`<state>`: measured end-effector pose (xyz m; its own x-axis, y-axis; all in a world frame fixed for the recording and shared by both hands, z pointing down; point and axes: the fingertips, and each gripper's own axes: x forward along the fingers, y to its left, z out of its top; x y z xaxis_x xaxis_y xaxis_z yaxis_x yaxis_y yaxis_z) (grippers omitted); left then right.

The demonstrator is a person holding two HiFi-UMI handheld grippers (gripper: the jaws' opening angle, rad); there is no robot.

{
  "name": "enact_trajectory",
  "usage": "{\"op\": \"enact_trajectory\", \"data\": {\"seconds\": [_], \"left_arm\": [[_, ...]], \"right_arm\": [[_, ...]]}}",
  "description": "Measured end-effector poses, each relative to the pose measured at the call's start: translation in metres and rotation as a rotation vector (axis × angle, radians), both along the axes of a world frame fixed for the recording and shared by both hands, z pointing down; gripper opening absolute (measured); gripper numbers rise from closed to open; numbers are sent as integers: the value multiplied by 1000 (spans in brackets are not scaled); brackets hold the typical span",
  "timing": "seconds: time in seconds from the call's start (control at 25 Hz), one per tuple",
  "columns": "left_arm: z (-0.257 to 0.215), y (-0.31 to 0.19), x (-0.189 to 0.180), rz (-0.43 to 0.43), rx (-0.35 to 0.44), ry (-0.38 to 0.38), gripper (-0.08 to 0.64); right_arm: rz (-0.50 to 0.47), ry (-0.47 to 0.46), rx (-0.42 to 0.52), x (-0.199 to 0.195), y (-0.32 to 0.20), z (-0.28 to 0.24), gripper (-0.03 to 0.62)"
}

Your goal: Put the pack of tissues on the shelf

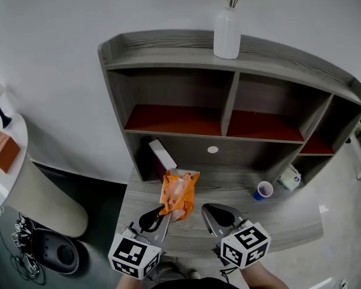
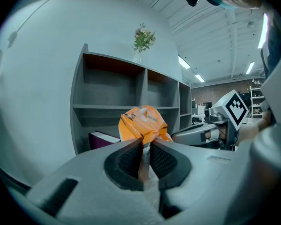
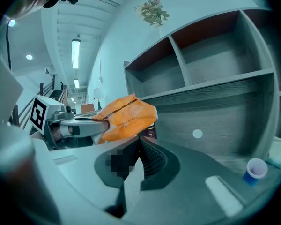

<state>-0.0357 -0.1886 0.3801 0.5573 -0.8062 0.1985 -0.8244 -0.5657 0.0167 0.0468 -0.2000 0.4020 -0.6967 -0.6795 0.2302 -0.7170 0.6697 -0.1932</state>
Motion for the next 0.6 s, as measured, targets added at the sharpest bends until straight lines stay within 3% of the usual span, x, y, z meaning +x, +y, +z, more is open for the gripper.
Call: {"op": "enact_trajectory", "data": {"seconds": [0.36,0.6], "left_arm": [[-47,-45,-13,72,54,38,5],[-74,-68,-27,99,91,24,5]], "right_arm": [[20,-9,32,-20,-42,-25,2],[39,-14,41,-33,-62,-37,2]]}}
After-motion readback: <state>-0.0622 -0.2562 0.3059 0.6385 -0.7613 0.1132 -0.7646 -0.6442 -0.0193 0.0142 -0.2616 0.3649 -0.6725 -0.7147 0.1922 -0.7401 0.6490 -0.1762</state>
